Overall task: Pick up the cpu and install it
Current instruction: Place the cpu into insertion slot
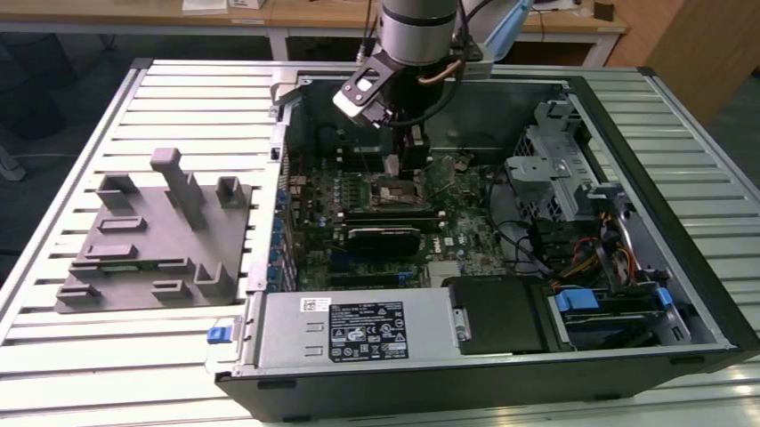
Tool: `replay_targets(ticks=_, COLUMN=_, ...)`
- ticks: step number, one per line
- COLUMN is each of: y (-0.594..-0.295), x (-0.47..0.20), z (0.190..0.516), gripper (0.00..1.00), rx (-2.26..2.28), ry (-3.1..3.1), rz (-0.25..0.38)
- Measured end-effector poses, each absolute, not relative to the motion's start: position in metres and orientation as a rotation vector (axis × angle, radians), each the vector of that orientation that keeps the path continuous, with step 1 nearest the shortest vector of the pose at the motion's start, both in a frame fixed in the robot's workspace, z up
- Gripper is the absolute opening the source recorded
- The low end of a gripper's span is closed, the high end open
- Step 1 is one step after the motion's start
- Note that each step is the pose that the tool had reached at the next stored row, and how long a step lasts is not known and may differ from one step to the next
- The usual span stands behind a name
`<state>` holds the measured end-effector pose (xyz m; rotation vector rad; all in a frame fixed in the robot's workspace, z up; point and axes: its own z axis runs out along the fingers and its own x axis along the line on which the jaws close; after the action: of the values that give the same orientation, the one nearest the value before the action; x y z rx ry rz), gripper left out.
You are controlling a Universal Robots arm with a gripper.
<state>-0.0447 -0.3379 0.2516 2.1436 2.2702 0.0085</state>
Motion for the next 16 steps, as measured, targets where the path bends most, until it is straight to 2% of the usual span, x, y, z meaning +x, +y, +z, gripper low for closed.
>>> replay_targets(ticks=16, y=-0.3379, x=-0.0446, z=0.2493, gripper=0.53, rx=2.144, ry=2.270, rz=0.009)
